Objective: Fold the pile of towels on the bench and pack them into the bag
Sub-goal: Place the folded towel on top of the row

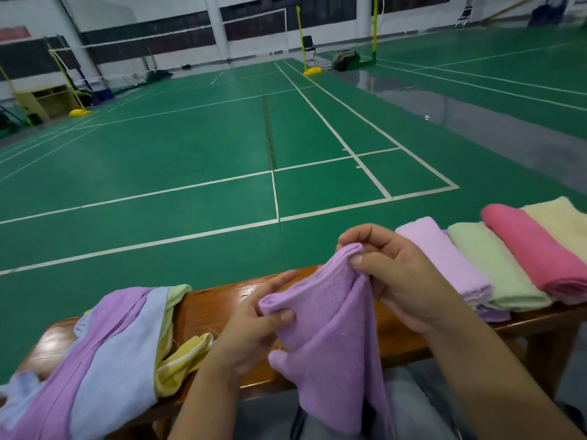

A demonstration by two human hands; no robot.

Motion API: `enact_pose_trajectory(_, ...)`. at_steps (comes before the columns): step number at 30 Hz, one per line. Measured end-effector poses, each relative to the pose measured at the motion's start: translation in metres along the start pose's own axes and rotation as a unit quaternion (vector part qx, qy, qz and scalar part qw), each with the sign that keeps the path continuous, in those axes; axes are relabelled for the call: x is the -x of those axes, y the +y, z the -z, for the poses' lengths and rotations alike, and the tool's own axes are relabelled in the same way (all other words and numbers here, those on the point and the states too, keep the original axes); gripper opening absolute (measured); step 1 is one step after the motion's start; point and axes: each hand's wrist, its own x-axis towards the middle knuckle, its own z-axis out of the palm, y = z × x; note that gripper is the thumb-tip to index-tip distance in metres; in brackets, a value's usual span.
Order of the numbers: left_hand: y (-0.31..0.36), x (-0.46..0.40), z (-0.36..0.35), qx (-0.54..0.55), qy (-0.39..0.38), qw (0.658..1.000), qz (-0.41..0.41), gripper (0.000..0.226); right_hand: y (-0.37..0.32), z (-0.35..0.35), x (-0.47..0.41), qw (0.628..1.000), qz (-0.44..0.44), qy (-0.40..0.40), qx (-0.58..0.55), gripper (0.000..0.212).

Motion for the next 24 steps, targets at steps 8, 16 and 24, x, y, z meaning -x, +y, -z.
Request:
enact_pose_trajectory(8, 0.056, 0.021, -0.002, -0.230, 0.080, 0.962, -0.126, 0.039, -0.017, 0.014, 0.001, 0.983, 0.066, 0.070, 0.154, 0.028)
enact_pose_trajectory(16, 0.103, 0.031, -0.027, -0.304, 0.150, 0.901, -0.272, 0.017, -0.047, 0.012, 0.004, 0.980, 0.129, 0.067, 0.140, 0.029)
enact_pose_trajectory(24, 0.105, 0.054, -0.044, -0.377, 0.220, 0.808, -0.397, 0.032, -0.047, 0.005, 0.007, 0.979, 0.156, 0.068, 0.112, 0.024)
